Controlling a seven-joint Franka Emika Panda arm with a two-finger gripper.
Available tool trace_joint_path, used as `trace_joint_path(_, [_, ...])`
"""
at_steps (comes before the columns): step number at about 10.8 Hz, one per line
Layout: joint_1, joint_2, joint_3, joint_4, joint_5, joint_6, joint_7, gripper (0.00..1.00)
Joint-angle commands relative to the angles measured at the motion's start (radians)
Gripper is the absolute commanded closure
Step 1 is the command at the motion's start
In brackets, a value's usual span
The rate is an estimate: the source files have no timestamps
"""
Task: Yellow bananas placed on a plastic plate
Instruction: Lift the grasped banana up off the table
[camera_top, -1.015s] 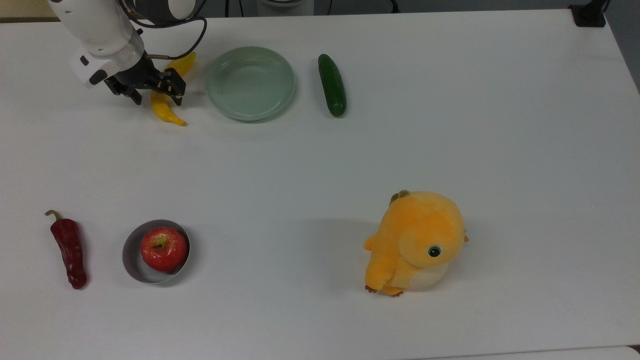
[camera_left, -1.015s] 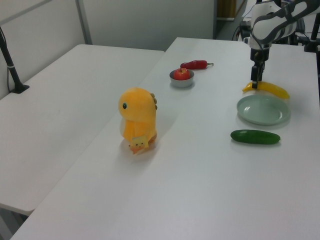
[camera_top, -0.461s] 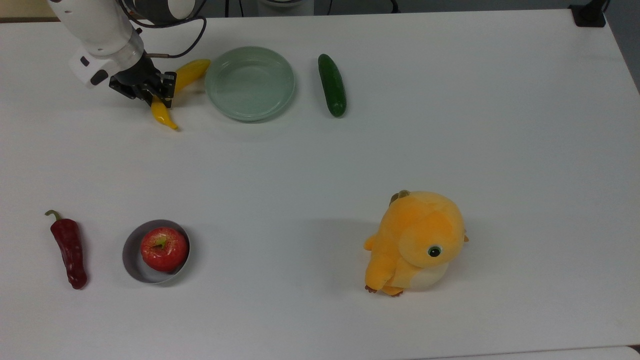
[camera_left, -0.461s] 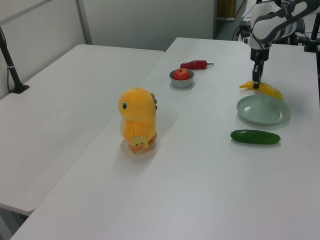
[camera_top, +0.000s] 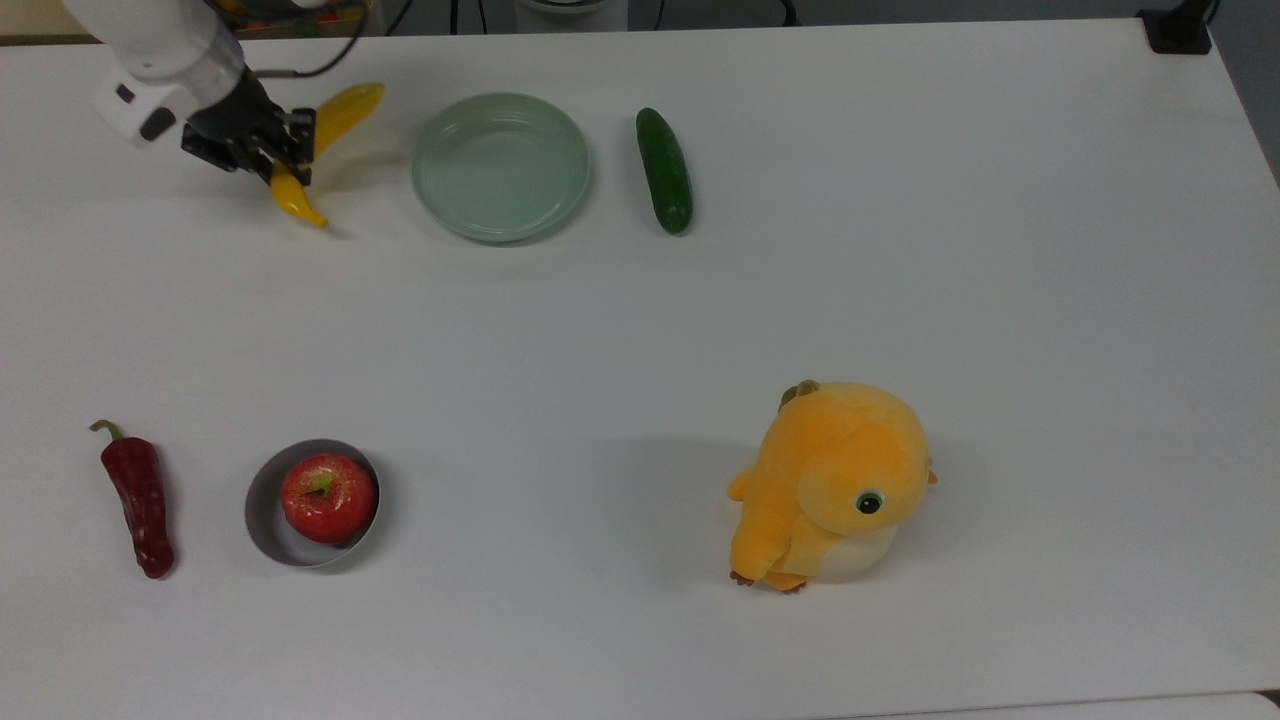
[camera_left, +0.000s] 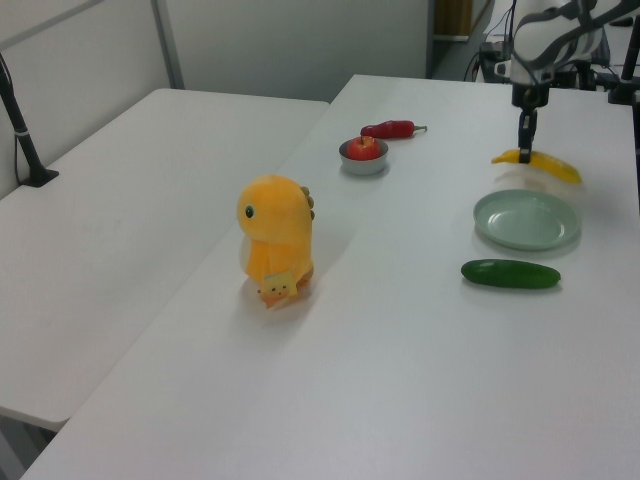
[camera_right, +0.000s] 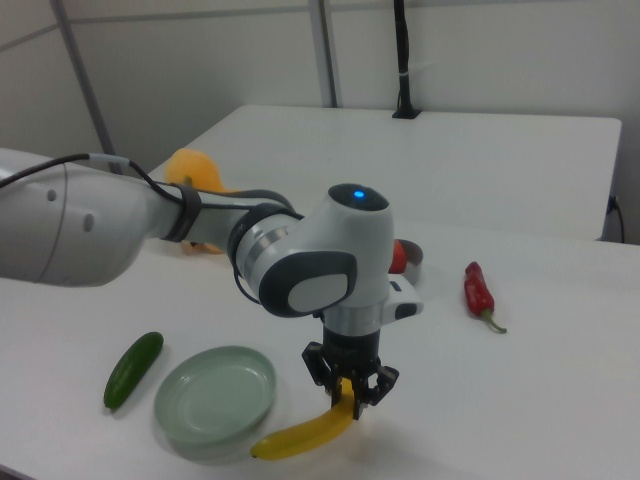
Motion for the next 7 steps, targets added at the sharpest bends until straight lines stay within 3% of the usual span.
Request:
trace_joint_path(1, [-0.010, -0.091, -0.038, 0.065, 0.005, -0.162, -0.099, 0.99])
trace_joint_path(5, [-0.001, -0.235, -0.026, 0.221, -0.014, -0.478, -0.087, 0.98])
trace_joint_path(6, [0.008, -0.278, -0.011, 0.219, -0.013, -0.527, -0.078, 0.97])
trace_joint_path(7, [0.010, -0.306, 0.041, 0.221, -0.014, -0.578, -0.032, 0.97])
